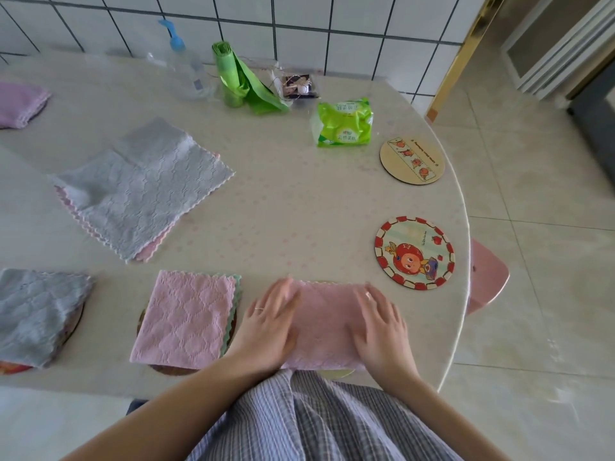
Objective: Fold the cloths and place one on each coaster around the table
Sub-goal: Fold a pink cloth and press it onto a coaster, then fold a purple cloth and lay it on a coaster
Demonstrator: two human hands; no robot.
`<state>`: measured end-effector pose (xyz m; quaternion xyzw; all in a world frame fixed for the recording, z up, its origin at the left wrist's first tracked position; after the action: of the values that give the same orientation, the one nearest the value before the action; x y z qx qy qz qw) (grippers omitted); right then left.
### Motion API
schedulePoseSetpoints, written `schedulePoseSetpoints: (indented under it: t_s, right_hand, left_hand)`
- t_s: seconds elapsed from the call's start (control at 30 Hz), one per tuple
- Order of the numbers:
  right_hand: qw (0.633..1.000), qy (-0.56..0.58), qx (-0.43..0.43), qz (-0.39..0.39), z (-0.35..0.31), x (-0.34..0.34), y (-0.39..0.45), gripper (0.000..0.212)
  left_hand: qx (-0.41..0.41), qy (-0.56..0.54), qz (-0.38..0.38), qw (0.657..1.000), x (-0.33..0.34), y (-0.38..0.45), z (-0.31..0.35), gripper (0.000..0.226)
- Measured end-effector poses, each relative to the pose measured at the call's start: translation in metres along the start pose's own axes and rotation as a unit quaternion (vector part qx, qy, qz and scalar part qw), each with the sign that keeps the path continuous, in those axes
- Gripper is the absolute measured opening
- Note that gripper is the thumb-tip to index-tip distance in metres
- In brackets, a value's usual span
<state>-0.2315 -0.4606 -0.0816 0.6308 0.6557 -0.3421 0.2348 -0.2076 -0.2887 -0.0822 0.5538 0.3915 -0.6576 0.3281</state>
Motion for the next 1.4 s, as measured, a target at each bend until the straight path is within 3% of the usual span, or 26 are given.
schedulePoseSetpoints:
  t_s: [0.07,0.17,0.3,0.43,0.53,0.6,0.73,0.9,1.07,1.2,1.4]
  right_hand:
    - [0.992,-0.096,-0.069,-0.048,-0.013,0.017,-0.005,0.055]
    - [0.979,-0.172,-0.056,-0.092,-0.004,0.037,-0.009,0.057]
    - [0.973,-0.196,-0.016,-0.116,0.013,0.046,-0.01,0.063]
    - [0.977,-0.187,-0.03,-0.097,0.004,0.034,-0.007,0.059]
    - [0.998,-0.057,-0.034,-0.01,-0.023,0.009,0.014,0.036]
    - [0.998,0.011,-0.056,0.001,-0.057,0.009,0.036,0.029]
    - [0.991,0.096,-0.075,-0.051,-0.143,0.056,0.084,0.032]
    - [0.967,0.028,-0.177,-0.18,-0.253,0.161,0.129,0.036]
    - [0.935,-0.06,-0.219,-0.272,-0.294,0.24,0.138,0.037]
    - [0.935,-0.101,-0.244,-0.235,-0.308,0.255,0.146,0.033]
    - [0.945,-0.094,-0.247,-0.194,-0.313,0.252,0.155,0.041]
  left_hand:
    - [0.071,0.074,-0.001,0.995,0.006,0.001,0.013,0.059]
    - [0.105,0.108,-0.056,0.987,0.027,0.002,0.014,0.064]
    - [0.089,0.114,-0.131,0.981,0.041,-0.003,0.003,0.074]
    - [0.125,0.077,-0.099,0.984,0.021,0.001,0.01,0.071]
    - [0.064,-0.026,-0.066,0.995,-0.007,0.01,-0.017,0.06]
    - [0.004,-0.091,-0.013,0.996,-0.027,0.01,-0.06,0.053]
    - [-0.092,-0.117,0.061,0.987,-0.05,-0.009,-0.169,0.049]
    - [-0.161,-0.058,0.021,0.985,-0.043,-0.042,-0.294,0.034]
    - [-0.088,0.083,-0.013,0.993,-0.017,-0.051,-0.34,0.028]
    - [-0.041,0.099,-0.018,0.994,0.002,-0.049,-0.352,0.039]
    - [0.002,0.037,0.053,0.998,-0.004,-0.041,-0.358,0.044]
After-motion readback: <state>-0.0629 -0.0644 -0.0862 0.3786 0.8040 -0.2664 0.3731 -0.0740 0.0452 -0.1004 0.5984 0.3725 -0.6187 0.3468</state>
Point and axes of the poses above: each hand's wrist, its own y-axis towards the middle knuckle, its own x-axis out of the palm, z = x × y, the point moved 9 cm from there along y, towards the middle knuckle, and after that the axes turned 14 degrees about y, right-handed, at the moved point
